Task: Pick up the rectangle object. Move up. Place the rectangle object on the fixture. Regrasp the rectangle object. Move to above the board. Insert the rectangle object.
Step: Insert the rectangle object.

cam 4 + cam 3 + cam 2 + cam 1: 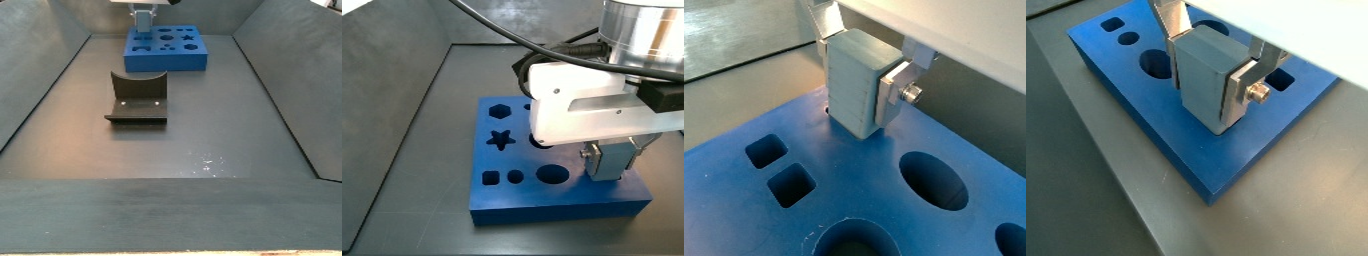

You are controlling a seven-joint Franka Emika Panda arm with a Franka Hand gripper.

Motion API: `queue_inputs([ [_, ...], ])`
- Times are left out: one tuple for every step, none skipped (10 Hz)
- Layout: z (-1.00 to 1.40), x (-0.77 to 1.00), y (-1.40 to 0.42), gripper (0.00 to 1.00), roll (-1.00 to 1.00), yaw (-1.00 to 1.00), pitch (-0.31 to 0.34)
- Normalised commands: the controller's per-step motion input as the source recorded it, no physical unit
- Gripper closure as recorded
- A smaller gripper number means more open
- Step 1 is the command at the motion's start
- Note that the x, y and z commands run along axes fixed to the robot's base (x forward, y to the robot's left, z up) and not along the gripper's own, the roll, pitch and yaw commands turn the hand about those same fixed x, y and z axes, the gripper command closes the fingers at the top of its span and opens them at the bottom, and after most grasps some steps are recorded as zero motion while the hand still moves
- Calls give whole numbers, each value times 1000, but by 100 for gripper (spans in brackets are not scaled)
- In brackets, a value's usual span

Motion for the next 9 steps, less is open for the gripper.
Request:
queue_inputs([
  [-1000,94,0,100,0,0,0],
  [-1000,91,0,100,0,0,0],
  [-997,117,0,100,-94,0,-60],
  [0,0,3,100,-149,0,0],
  [-109,0,0,100,0,0,-9],
  [-1000,-23,-74,100,137,0,-126],
  [-1000,-23,-151,100,51,-31,-17],
  [-477,0,-137,100,94,-9,-197],
  [0,0,0,100,0,0,0],
])
